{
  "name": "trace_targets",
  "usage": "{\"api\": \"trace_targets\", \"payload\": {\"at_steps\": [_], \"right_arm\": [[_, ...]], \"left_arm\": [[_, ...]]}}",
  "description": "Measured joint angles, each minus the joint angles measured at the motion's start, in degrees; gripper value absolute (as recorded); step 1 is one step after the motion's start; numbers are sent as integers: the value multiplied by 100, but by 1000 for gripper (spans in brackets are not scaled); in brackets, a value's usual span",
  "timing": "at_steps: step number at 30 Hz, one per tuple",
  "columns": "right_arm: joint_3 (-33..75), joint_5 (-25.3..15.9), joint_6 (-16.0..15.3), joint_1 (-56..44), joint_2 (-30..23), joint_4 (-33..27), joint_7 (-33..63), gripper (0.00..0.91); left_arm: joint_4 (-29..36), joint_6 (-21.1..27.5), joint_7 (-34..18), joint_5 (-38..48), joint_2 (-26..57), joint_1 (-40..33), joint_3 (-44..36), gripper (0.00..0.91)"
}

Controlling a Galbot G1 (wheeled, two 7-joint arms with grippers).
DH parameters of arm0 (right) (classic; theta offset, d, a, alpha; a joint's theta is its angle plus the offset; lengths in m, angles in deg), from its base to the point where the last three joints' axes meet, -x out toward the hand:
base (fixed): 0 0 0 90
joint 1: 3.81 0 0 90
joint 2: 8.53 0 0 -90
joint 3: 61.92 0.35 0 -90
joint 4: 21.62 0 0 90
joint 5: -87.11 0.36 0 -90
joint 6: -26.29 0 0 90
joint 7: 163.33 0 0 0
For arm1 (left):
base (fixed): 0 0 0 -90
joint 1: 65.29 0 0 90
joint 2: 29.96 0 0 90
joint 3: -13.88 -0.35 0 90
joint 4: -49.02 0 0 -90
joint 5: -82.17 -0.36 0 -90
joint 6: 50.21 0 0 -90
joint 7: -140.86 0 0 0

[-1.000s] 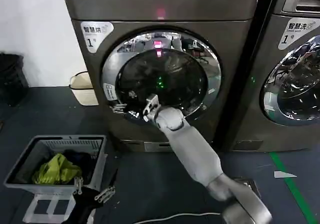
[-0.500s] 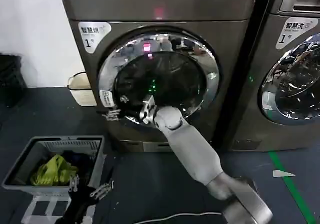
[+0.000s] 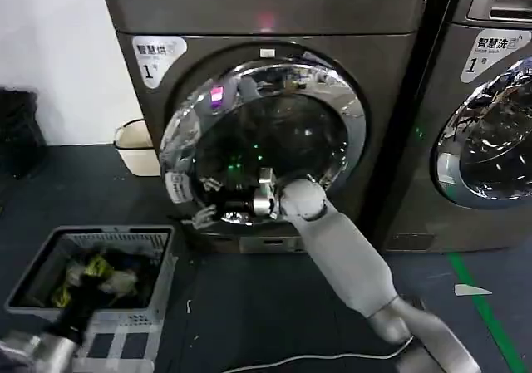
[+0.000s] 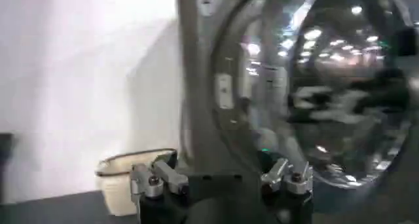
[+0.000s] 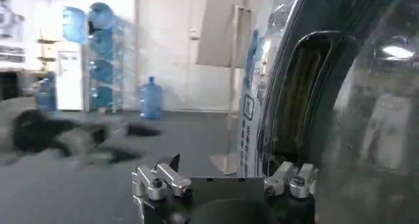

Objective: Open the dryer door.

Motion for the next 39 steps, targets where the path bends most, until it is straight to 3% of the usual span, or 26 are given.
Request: {"api": "trace_targets", "payload": {"at_steps": [8, 17, 25, 34, 39], "right_arm": [[181, -29, 1, -292, 262, 369, -927, 907], [405, 217, -50, -856, 694, 1156, -1045, 907], [670, 493, -47, -1521, 1249, 1922, -1156, 907], [1125, 656, 218, -2292, 1840, 2573, -1596, 907], [1444, 693, 454, -2643, 2055, 2538, -1863, 907]], "left_arm": [[-348, 244, -254, 1120, 976, -400, 41, 907], [-992, -63, -172, 1136, 1670, -888, -340, 907], [-1113, -119, -181, 1254, 2024, -1131, -759, 907], [-1081, -145, -235, 1473, 2424, -1611, -1644, 907], [-1264, -274, -112, 1542, 2667, -2020, -2361, 907]]}}
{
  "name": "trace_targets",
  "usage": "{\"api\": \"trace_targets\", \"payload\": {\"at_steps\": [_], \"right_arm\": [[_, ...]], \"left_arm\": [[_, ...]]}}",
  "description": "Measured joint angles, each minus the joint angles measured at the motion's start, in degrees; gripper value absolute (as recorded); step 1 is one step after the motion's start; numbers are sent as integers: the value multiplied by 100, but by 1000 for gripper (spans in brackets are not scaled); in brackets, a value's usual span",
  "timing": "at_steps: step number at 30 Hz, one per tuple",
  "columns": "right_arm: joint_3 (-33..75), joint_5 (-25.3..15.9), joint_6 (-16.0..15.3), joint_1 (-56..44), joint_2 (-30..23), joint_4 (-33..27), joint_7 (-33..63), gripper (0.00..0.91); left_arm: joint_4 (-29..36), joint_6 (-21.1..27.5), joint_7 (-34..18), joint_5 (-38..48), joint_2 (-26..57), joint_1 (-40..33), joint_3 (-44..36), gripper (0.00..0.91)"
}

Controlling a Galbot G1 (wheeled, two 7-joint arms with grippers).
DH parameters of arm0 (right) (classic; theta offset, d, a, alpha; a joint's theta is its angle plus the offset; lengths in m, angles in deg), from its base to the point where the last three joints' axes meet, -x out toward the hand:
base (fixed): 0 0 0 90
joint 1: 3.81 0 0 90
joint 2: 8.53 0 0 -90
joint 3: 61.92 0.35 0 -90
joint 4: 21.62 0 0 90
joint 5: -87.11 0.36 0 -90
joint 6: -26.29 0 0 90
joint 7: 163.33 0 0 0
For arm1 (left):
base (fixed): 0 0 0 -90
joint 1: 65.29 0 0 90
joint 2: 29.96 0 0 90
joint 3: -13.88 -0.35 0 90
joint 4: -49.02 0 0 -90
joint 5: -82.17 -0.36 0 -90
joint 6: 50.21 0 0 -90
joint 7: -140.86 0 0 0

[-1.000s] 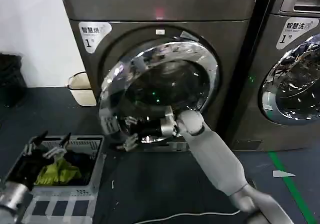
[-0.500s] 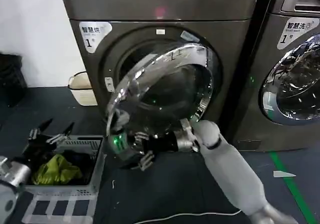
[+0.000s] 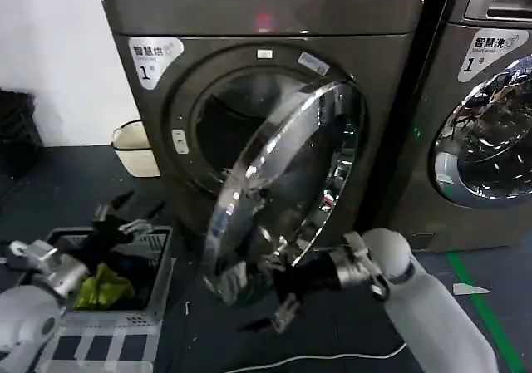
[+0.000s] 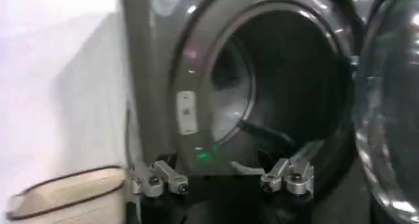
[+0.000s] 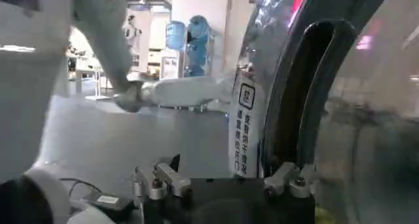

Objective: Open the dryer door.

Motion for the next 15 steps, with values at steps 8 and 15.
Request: {"api": "trace_targets", "payload": {"at_steps": [8, 15], "right_arm": [[979, 77, 137, -382, 18, -463, -86, 907], [2245, 252, 148, -783, 141, -589, -42, 907]], "left_arm": [[-249, -85, 139, 103, 136, -684, -1325, 907], [-438, -171, 304, 312, 43, -1439, -2366, 907]]}}
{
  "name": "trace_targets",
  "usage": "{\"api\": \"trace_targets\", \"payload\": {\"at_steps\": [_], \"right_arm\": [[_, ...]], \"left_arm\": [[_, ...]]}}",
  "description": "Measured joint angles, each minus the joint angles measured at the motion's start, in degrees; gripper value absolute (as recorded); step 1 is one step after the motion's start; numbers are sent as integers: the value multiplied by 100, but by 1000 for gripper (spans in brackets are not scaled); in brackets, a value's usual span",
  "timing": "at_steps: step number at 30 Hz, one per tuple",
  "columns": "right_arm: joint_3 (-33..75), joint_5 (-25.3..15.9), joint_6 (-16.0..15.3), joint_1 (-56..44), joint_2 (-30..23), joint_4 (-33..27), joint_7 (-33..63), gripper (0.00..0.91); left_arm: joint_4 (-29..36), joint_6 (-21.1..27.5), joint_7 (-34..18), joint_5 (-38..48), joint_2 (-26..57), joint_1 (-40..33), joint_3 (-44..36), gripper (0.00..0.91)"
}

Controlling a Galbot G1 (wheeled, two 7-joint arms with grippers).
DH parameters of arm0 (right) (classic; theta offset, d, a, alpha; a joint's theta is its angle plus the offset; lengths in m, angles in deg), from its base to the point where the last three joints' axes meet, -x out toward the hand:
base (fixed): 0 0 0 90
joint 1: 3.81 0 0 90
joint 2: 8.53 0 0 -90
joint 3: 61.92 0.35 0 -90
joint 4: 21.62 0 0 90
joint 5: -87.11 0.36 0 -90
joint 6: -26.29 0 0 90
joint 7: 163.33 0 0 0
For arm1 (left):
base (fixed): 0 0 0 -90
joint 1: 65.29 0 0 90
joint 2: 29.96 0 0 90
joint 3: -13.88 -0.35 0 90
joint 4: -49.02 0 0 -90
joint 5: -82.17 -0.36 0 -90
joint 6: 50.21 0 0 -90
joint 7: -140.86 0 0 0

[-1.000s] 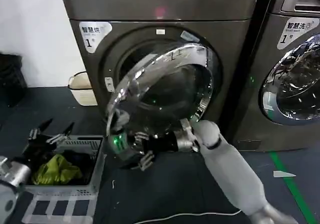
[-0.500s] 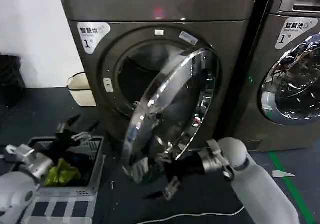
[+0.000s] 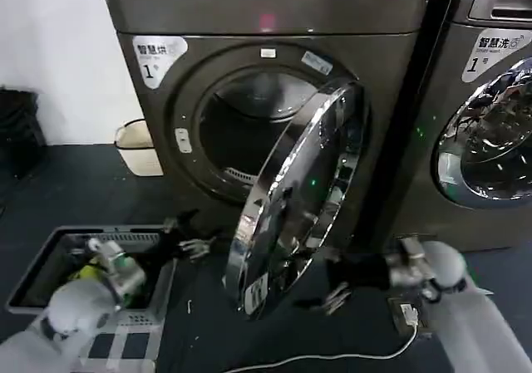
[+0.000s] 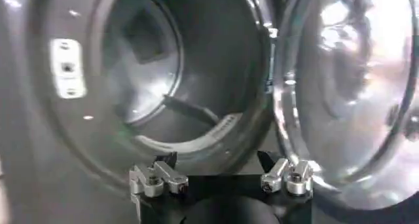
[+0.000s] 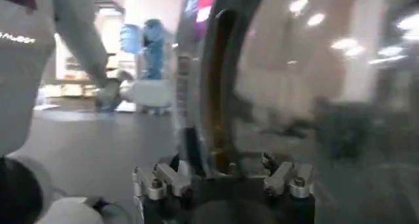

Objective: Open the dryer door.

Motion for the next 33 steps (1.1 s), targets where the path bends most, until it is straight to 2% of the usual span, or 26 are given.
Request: {"api": "trace_targets", "payload": {"at_steps": [10, 13, 16, 20, 22, 26, 33], "right_arm": [[2281, 16, -118, -620, -26, -141, 942, 907], [2922, -316, -252, -807, -103, -82, 1680, 907], [3649, -387, -305, -1069, -256, 105, 2615, 907], [4480, -871, -386, -1389, -346, 215, 4263, 907], [4818, -845, -513, -1502, -379, 262, 5053, 907], [5527, -833, -540, -1705, -378, 220, 6303, 907], [6784, -705, -527, -2040, -307, 129, 7312, 907]], "left_arm": [[-306, -75, 278, 411, -299, -1486, -1628, 907], [-371, -66, 373, 606, -443, -1882, -2046, 907], [-324, -101, 531, 746, -558, -2192, -2386, 907], [-303, -23, 504, 787, -730, -2479, -2726, 907], [-351, 18, 382, 961, -859, -2606, -2882, 907], [-503, -72, 391, 976, -1141, -2856, -3218, 907], [-858, -155, 287, 962, -1687, -3324, -3761, 907]]}}
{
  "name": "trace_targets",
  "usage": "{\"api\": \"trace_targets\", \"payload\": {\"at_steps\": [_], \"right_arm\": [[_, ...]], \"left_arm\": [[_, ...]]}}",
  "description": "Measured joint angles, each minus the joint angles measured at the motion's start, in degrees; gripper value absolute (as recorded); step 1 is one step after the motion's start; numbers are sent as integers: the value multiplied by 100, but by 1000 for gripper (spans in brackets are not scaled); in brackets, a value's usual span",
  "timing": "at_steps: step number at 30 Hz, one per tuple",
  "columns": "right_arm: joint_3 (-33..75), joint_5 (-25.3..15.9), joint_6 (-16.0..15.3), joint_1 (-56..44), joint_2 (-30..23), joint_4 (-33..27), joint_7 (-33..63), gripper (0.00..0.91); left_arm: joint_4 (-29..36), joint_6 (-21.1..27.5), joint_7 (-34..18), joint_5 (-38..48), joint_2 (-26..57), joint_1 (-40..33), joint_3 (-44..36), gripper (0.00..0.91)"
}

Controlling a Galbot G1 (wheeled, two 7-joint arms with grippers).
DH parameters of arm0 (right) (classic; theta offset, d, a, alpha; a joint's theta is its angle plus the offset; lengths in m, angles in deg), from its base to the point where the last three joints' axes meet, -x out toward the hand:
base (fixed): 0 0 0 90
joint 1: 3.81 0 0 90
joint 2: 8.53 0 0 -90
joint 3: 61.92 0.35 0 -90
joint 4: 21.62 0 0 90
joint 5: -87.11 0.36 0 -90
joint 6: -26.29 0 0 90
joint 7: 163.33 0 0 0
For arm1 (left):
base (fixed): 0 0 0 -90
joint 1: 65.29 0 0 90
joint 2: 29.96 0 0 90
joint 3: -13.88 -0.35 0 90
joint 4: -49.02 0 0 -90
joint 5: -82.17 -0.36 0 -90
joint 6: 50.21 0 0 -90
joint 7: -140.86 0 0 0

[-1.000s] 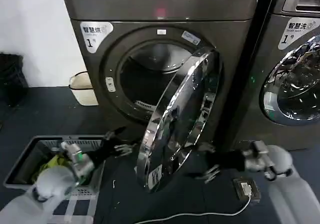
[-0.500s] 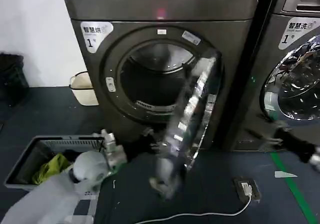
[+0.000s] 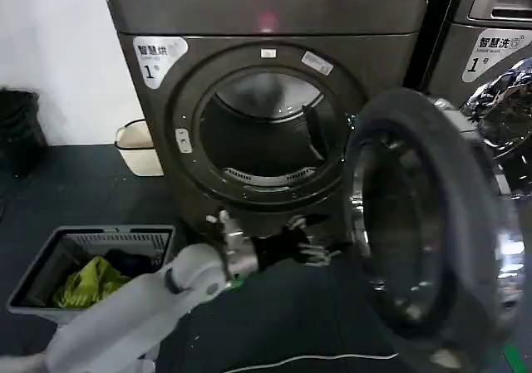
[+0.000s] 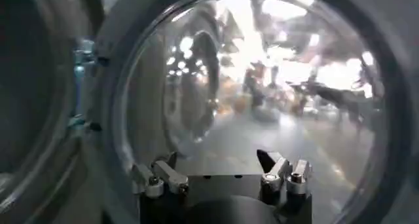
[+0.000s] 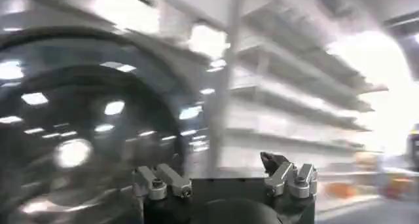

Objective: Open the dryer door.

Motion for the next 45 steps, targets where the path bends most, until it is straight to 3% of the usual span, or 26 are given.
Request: {"api": "trace_targets", "payload": {"at_steps": [6, 12, 30, 35, 45], "right_arm": [[733, -157, 1, -281, -56, -8, 263, 907], [1107, -16, 48, -584, -178, 118, 127, 907], [1366, 49, 204, -765, -201, 147, -69, 907], [1443, 59, 239, -797, -198, 99, -69, 907], [1494, 125, 249, -811, -182, 135, -93, 907]], "left_arm": [[-473, -258, -32, -423, -615, -407, -418, 907], [-1053, -322, -63, -628, -1272, -734, -705, 907], [-2649, -718, -518, -1065, -2881, -1197, -677, 907], [-2768, -840, -566, -1048, -2983, -1233, -603, 907], [-2378, -2134, -878, -1268, -2475, -1144, -689, 907]]}}
